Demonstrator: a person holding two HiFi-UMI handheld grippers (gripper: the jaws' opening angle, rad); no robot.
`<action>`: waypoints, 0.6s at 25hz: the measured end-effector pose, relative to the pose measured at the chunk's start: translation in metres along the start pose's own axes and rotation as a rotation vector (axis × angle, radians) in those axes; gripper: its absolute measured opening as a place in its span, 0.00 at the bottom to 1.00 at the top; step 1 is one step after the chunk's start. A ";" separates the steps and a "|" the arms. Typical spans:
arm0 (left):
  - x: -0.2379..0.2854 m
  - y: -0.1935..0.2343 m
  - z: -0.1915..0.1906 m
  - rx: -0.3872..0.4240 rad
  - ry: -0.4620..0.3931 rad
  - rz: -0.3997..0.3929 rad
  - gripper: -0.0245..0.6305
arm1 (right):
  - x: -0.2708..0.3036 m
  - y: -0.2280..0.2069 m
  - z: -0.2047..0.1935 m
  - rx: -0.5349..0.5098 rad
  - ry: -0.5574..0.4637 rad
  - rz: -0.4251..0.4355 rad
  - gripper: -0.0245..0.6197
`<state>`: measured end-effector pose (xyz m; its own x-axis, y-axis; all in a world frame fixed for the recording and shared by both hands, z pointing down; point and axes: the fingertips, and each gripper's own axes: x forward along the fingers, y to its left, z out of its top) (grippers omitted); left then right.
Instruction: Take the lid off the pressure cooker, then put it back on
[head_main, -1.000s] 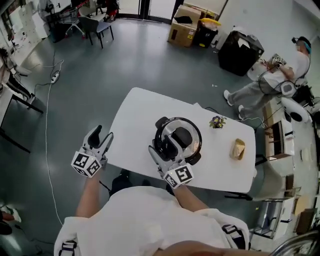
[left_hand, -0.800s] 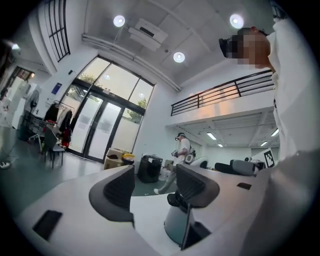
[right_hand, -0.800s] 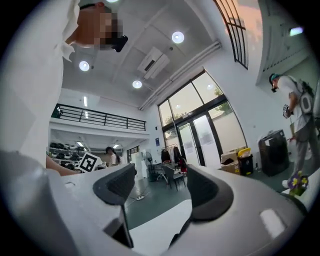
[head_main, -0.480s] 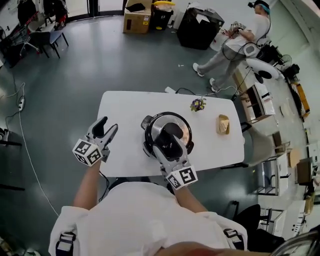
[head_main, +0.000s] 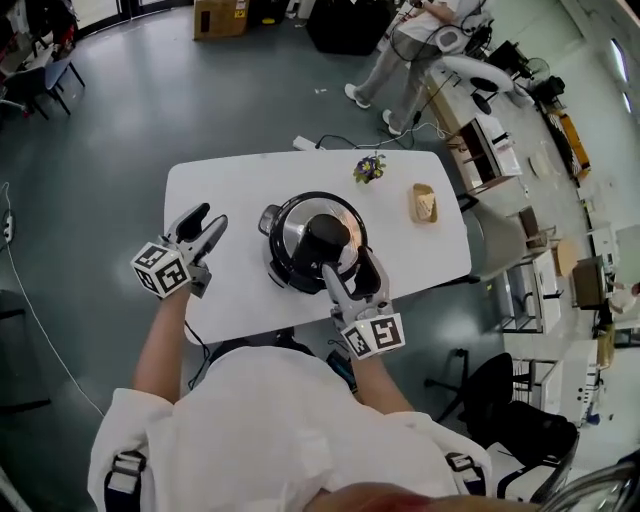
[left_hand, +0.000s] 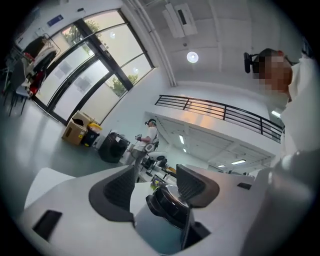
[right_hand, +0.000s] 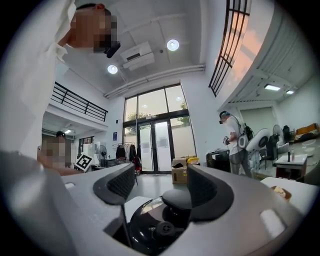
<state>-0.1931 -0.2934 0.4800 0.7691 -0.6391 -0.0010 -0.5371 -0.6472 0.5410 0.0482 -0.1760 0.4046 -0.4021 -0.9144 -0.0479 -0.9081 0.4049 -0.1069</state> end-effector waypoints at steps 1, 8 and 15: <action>0.005 0.001 -0.003 -0.020 0.018 -0.012 0.42 | -0.003 -0.005 0.000 -0.005 0.004 -0.017 0.55; 0.033 0.011 -0.050 -0.296 0.166 -0.088 0.41 | -0.029 -0.033 0.000 -0.020 0.016 -0.120 0.55; 0.063 0.008 -0.088 -0.612 0.198 -0.147 0.41 | -0.051 -0.040 -0.004 -0.019 0.042 -0.179 0.55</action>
<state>-0.1185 -0.3028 0.5584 0.8999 -0.4359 0.0120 -0.1728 -0.3313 0.9276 0.1042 -0.1454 0.4156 -0.2380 -0.9712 0.0119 -0.9675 0.2360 -0.0910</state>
